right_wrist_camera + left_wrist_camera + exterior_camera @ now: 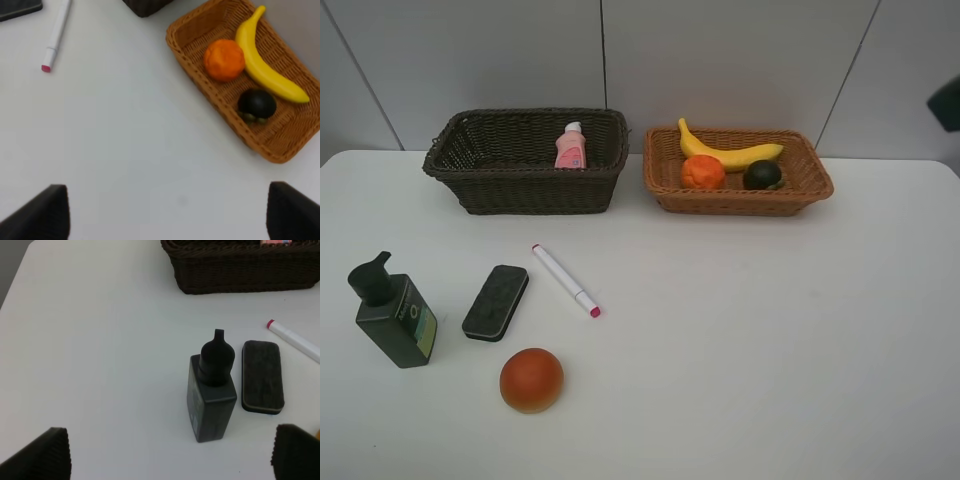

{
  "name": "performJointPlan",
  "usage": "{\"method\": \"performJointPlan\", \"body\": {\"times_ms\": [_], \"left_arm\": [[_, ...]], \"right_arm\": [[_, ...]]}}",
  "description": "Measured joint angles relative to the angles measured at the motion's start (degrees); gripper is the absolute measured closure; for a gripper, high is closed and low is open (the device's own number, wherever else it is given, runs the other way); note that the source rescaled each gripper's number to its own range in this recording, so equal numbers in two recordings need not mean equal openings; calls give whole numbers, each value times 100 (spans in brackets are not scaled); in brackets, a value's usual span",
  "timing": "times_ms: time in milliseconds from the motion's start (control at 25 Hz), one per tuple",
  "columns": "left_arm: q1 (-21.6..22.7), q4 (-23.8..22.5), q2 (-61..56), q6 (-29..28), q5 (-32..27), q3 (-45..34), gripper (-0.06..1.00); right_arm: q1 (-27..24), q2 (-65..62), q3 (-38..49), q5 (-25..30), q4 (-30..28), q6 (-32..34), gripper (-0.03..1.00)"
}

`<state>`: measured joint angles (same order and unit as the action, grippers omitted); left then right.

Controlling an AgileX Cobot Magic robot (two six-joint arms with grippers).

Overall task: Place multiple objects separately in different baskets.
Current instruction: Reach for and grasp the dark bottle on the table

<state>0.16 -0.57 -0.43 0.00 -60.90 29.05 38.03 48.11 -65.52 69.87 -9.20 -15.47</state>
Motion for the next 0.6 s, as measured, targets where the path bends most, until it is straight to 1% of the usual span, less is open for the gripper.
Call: {"method": "performJointPlan", "body": {"times_ms": [200,360,440,520,600], "left_arm": [[0,0,0,0,0,0,-6],[0,0,0,0,0,0,-6],[0,0,0,0,0,0,-6],[0,0,0,0,0,0,-6],[0,0,0,0,0,0,-6]], "right_arm": [[5,-1744,1319,15,158,551,-1],[9,-2849,2213,30,363,1120,-1],[9,-3277,2631,36,426,1244,-1],[9,-3632,2962,-93,507,1300,-1],[9,-3909,3263,-357,576,1313,-1]]}}
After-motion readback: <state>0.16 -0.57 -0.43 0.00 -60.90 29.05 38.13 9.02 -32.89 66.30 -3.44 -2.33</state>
